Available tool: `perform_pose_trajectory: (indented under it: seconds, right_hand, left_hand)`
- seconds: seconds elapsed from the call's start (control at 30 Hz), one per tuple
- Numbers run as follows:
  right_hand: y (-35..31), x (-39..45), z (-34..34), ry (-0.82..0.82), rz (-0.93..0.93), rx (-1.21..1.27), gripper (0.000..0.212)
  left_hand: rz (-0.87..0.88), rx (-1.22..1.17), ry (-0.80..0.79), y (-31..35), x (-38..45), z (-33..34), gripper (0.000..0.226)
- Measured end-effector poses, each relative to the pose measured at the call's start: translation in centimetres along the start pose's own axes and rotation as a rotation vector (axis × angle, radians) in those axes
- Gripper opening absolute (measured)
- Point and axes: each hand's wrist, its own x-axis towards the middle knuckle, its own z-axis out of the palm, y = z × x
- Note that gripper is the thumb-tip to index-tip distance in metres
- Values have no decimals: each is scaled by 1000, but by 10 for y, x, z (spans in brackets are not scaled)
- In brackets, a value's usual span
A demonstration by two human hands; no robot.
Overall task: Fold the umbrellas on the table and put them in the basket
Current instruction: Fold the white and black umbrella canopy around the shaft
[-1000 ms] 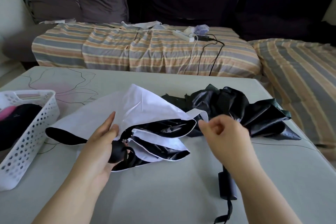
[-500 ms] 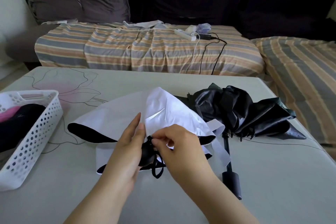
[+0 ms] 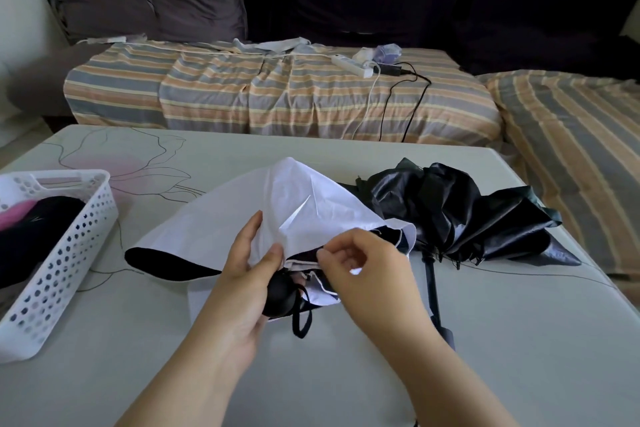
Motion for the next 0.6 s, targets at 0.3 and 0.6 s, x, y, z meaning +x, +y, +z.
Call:
perform_pose_trajectory:
  seconds: [0.3, 0.6]
  right_hand:
    - [-2, 3, 0, -206, 310, 405, 11]
    - [-5, -4, 3, -232, 90, 169, 26]
  left_hand:
    - [21, 143, -75, -11, 1, 4, 45]
    - [18, 145, -113, -9, -1, 2, 51]
